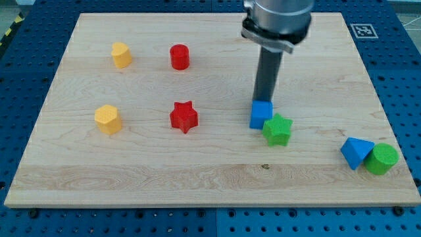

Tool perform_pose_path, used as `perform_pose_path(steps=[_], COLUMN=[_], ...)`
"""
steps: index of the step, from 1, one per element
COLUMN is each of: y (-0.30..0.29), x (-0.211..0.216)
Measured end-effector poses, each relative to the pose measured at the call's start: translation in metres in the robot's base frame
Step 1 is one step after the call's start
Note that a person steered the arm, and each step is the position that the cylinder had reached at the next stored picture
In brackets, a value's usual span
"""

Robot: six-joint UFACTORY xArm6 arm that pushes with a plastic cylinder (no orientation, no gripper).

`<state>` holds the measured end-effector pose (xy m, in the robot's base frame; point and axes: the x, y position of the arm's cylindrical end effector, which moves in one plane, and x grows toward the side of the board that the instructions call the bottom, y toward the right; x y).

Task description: Push the blue cube along with green star closer to blue triangle

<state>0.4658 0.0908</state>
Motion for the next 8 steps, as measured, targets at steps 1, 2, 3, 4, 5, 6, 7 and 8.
perform_pose_path(steps=[1, 2, 3, 4, 5, 6, 7, 8], y=[0.010, 0.013, 0.003, -0.031, -0.065, -0.078, -0.076, -0.047], x=[0.030, 0.034, 0.002, -0.018, 0.000, 0.012, 0.012, 0.021])
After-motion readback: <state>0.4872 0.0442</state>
